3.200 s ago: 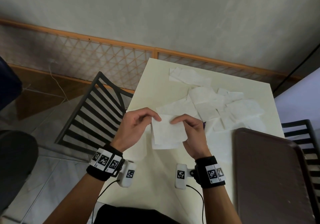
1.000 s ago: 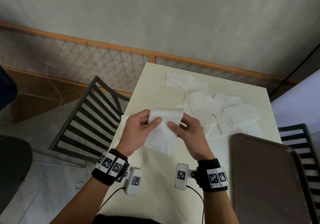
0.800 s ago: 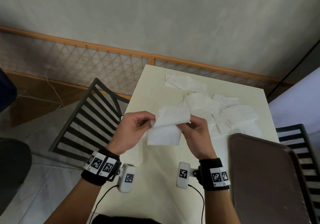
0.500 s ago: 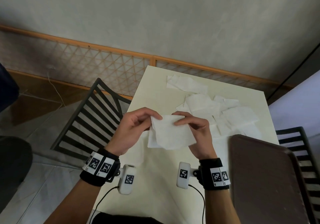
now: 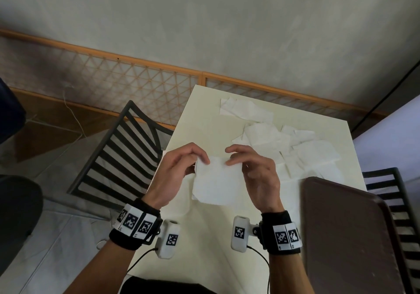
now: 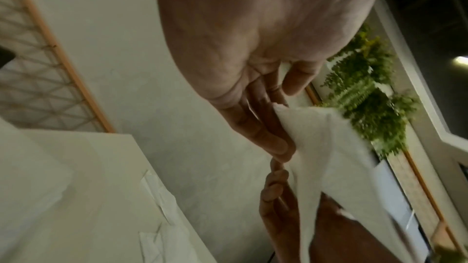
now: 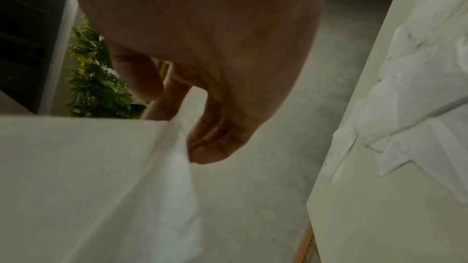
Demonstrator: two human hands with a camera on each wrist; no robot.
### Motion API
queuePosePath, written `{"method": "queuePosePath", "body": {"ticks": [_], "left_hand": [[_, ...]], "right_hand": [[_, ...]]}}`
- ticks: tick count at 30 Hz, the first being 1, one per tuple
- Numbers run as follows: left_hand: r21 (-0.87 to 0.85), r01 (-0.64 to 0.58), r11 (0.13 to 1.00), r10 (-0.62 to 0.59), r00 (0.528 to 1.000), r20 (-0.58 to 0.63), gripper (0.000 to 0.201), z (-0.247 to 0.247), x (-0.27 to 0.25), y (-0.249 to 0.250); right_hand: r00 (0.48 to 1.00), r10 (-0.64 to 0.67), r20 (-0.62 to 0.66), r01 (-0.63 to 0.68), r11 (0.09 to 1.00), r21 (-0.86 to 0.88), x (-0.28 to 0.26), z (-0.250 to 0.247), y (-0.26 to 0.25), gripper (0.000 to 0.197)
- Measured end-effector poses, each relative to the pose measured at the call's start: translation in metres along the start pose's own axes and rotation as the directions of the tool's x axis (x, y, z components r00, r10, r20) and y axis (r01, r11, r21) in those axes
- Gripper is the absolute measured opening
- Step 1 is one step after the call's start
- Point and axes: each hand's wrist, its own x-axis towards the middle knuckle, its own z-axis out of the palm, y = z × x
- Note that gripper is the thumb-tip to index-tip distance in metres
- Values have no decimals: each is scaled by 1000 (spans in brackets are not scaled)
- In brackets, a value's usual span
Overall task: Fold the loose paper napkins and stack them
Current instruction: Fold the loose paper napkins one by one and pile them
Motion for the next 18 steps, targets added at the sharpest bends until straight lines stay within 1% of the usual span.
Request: {"method": "queuePosePath", "body": {"ticks": [1,2,3,4,5,6,7,8,10,13,16,18], "left_hand": [[81,-48,996,47,999,12,29,-1,-1,0],[171,-99,980,94,995,37,30,0,-3,1],[243,-139,960,127,990,66,30,1,-4,1],[288,-166,943,145,985,93,28,2,-5,1],[313,-183,932,155,982,111,27,4,-5,1],[326,-191,926,160,980,119,26,5,-5,0],[333,-190,924,161,981,112,25,6,-4,-1],[337,-181,924,160,983,90,25,6,-4,-2],[355,-153,922,159,987,13,24,4,-3,-6],[366,-113,924,155,984,-86,20,-3,-2,-15],[392,-113,913,183,972,-145,14,-11,1,-23],[422,-79,903,172,967,-187,14,-20,7,-28]], "right_hand": [[999,23,-38,-25,999,-45,1,3,-2,40],[997,37,-73,-48,988,-146,2,8,-4,35],[996,35,-82,-58,952,-300,3,15,-5,33],[999,18,-49,-39,874,-484,4,21,-5,31],[1000,-7,16,15,756,-654,4,27,-2,31],[996,-20,89,82,631,-771,5,31,4,31],[991,-23,131,123,548,-828,6,34,10,32],[990,-28,138,132,528,-839,8,35,15,33],[994,-48,95,106,572,-813,10,33,24,36],[998,-40,-52,-9,706,-708,11,32,28,43],[976,55,-210,-162,826,-540,16,39,38,40],[957,171,-236,-253,889,-382,20,48,50,28]]}}
